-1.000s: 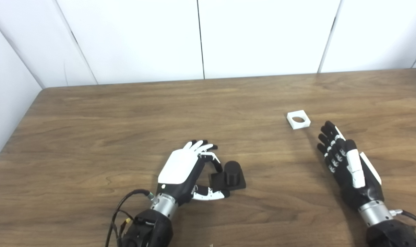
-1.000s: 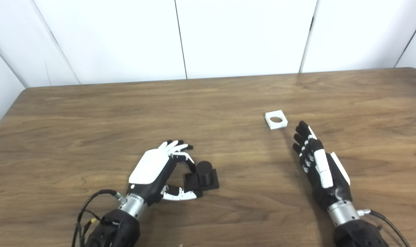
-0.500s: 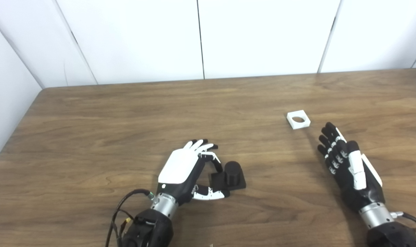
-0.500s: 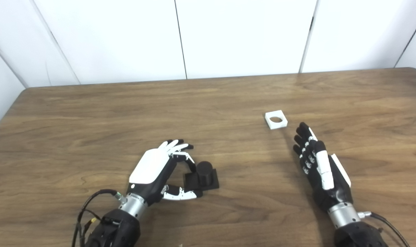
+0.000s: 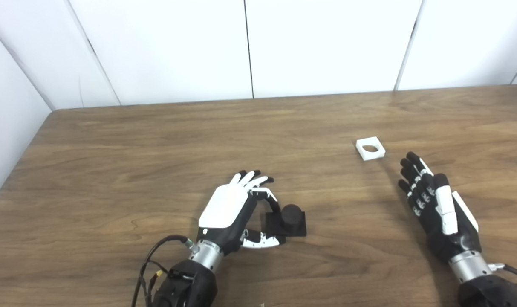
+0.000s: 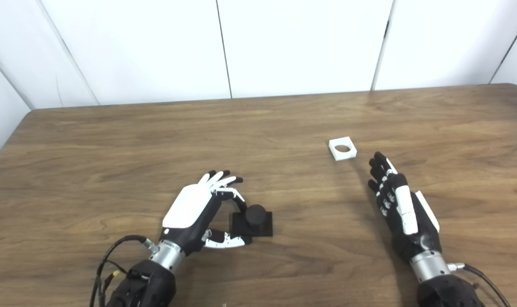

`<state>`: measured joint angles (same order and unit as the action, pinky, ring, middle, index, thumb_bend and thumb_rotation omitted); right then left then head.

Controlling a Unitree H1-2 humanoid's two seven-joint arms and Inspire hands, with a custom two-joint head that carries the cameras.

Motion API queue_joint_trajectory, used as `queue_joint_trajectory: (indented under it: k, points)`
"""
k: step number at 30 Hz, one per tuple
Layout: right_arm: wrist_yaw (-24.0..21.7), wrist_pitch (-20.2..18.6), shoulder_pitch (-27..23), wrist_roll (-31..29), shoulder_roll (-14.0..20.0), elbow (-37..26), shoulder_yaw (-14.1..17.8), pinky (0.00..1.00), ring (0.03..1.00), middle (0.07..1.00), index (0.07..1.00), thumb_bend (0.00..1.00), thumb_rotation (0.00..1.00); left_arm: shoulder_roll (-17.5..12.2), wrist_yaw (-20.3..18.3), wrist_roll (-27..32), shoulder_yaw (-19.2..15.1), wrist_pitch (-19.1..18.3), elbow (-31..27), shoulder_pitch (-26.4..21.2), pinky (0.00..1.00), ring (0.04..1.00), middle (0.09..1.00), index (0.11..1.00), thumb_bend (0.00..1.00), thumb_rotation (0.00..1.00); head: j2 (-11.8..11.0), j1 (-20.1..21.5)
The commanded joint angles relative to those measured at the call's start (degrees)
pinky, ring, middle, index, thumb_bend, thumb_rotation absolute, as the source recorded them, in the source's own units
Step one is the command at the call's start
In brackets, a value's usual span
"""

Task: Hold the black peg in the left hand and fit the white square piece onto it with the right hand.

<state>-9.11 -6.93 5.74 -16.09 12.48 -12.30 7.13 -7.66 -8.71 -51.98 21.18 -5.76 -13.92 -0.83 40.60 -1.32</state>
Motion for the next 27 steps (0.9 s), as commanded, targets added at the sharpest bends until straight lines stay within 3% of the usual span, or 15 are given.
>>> queue_joint_trajectory:
  k: [1, 5, 9, 13, 15, 21, 25, 27]
  points:
    - [1.2, -0.3, -3.0, 0.8, 0.9, -2.8, 1.2, 1.0, 1.0, 0.964, 0.934, 0.7, 0.9, -1.2, -0.8, -2.2, -0.1, -1.9, 1.1, 0.5, 1.0, 0.961, 0.88, 0.485, 0.52, 0.07, 0.0, 0.0]
    - [2.6, 0.1, -7.1, 7.1, 4.6, -2.8, 2.0, 1.0, 1.0, 0.965, 0.934, 0.63, 0.83, -1.2, -0.7, -2.0, -0.2, -1.8, 1.0, 0.6, 1.0, 0.961, 0.879, 0.485, 0.52, 0.07, 0.0, 0.0]
    - [3.3, -4.1, -13.6, 10.9, 8.7, -3.9, 2.7, 0.99, 0.991, 0.962, 0.913, 0.67, 0.77, -1.2, -0.8, -2.0, -0.2, -1.9, 1.1, 0.5, 1.0, 0.96, 0.877, 0.485, 0.52, 0.07, 0.2, 0.5]
    - [1.8, -5.1, -19.5, 14.7, 14.2, -2.7, 2.2, 0.97, 0.971, 0.949, 0.883, 0.64, 0.78, -0.7, -1.0, -1.9, -0.2, -2.4, 0.9, 0.6, 1.0, 0.964, 0.88, 0.485, 0.52, 0.07, 0.2, 0.8]
    - [1.2, -6.0, -21.7, 17.0, 16.6, -1.4, 1.4, 0.98, 0.968, 0.933, 0.859, 0.65, 0.72, -0.6, -0.6, -2.0, 0.0, -2.0, 1.2, 0.5, 1.0, 0.962, 0.876, 0.485, 0.52, 0.07, 0.1, 1.1]
    - [-0.5, -7.9, -27.0, 25.9, 22.3, 1.6, -3.1, 1.0, 0.97, 0.922, 0.818, 0.81, 0.46, -0.5, 0.3, -1.9, 0.3, -1.4, 1.7, 0.8, 1.0, 0.952, 0.871, 0.485, 0.52, 0.07, -0.2, 1.5]
    - [-2.4, -6.4, -29.9, 32.4, 25.2, 4.0, -7.6, 0.99, 0.978, 0.913, 0.758, 0.9, 0.47, -0.6, -0.1, -2.7, 0.6, -2.2, 1.5, 0.9, 1.0, 0.954, 0.871, 0.485, 0.52, 0.07, -0.3, 1.7]
    - [-4.3, -6.5, -31.6, 35.3, 26.4, 4.6, -10.2, 0.97, 0.994, 0.919, 0.738, 0.9, 0.46, -0.6, 0.3, -2.9, 0.7, -2.1, 1.7, 0.9, 0.99, 0.952, 0.868, 0.485, 0.52, 0.07, -0.5, 2.1]
